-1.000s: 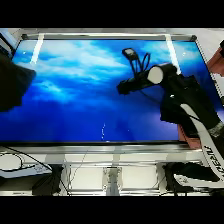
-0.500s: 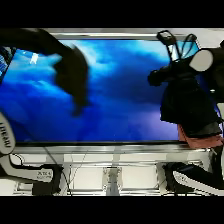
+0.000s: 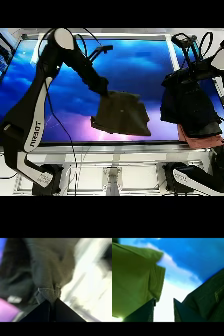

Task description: Fold the clothes and pants, and hang the long-sleeved shirts on hangers.

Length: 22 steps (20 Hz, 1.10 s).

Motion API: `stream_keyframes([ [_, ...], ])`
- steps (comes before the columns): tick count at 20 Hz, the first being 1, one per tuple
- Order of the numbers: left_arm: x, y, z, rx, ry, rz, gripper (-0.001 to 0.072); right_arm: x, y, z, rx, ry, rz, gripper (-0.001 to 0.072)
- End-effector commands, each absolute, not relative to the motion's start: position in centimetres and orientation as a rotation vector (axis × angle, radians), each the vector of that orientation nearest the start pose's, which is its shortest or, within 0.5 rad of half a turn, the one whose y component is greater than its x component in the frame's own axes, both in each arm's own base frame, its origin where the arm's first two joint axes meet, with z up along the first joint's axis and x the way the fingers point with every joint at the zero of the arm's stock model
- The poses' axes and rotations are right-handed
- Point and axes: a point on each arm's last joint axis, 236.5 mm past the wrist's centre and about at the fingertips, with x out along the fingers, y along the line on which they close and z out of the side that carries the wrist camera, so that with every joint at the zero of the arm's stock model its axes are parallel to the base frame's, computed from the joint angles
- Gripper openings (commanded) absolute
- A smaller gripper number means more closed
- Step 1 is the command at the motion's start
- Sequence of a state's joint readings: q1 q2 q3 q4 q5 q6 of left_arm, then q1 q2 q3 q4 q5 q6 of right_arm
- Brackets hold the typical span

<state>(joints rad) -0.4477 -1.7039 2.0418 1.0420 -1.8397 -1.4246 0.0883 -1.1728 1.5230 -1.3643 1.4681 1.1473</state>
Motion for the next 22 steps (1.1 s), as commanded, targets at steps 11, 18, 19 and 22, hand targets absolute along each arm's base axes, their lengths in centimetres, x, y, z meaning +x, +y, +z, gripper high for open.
stream_keyframes([
  [11,35.4,-9.5,1.2,0.366,1.772,-0.572,0.0044,39.4,15.8,7.8,-0.303,0.881,0.896,0.0518],
  [18,35.1,-9.5,-0.9,0.364,1.827,-0.583,0.0045,46.3,20.4,0.3,0.126,1.036,0.919,0.0517],
  [19,35.2,-9.5,-1.0,0.364,1.822,-0.582,0.0045,47.3,20.8,-0.2,0.185,1.056,0.902,0.0518],
  [22,36.1,-9.7,-1.3,0.376,1.778,-0.591,0.0045,49.5,22.2,-1.3,0.184,1.061,0.929,0.0518],
])
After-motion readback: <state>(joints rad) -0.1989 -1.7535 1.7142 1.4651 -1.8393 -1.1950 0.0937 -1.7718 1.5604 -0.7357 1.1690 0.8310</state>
